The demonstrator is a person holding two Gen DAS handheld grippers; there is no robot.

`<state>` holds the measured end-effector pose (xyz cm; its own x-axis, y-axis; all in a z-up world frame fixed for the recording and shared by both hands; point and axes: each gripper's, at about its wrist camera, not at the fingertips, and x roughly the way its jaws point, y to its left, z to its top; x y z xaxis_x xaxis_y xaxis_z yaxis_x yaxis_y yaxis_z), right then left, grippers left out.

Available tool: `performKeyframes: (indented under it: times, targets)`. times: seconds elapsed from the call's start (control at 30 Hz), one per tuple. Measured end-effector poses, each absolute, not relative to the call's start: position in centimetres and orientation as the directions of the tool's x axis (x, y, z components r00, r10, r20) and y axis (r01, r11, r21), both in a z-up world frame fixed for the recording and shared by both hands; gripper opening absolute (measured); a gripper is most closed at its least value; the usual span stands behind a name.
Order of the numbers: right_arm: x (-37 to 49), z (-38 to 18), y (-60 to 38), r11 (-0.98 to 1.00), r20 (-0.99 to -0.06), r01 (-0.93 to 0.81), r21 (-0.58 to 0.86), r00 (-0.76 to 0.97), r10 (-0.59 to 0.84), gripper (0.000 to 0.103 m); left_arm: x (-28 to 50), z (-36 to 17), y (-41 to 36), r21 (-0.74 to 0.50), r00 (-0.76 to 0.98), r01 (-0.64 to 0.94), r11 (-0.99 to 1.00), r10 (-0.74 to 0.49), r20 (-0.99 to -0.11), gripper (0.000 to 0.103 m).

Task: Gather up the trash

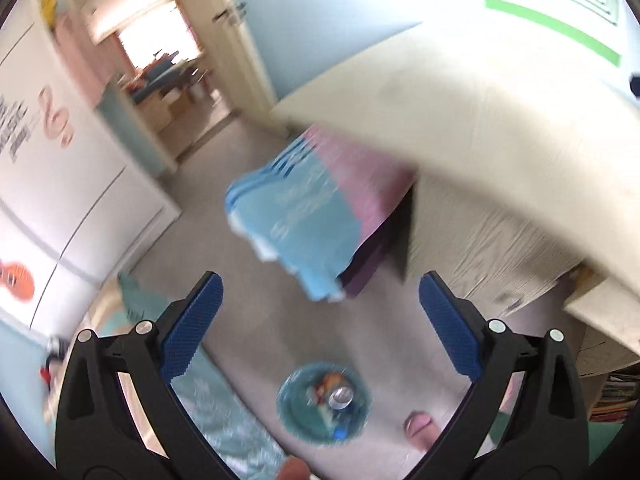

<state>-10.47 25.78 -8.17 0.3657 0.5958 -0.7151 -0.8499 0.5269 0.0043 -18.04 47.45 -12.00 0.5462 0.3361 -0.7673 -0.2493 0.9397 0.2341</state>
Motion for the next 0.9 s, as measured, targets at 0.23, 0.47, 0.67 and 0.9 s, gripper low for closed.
performKeyframes:
  times: [0.23, 0.47, 0.67, 0.9]
  targets:
    - [-8.1, -7.5, 12.7, 0.747, -0.699, -0.663, 0.040, 0.516, 0.495, 0.091, -10.4, -8.2, 38.5, 0.243, 0.646, -0.116, 0.963, 0.259, -0.718, 0.096]
    - [-6.9, -8.4, 0.8, 0.898, -0.698, -0.433, 0.081, 0.618, 0.361, 0.092, -4.9, -5.4, 28.4, 0.223, 0.721, 0.052, 0.973, 0.118, -0.683, 0.096]
    - [-7.0, -9.1, -5.7, 0.964, -0.702, -0.250, 0.093, 0.670, 0.241, 0.092, -1.6, -5.0, 20.6, 0.180, 0.733, 0.186, 0.966, -0.015, -0.680, 0.096]
    - [-8.2, -8.9, -9.8, 0.994, -0.708, -0.070, 0.084, 0.698, 0.109, 0.092, -1.0, -4.7, 12.8, 0.123, 0.690, 0.364, 0.923, -0.179, -0.702, 0.096]
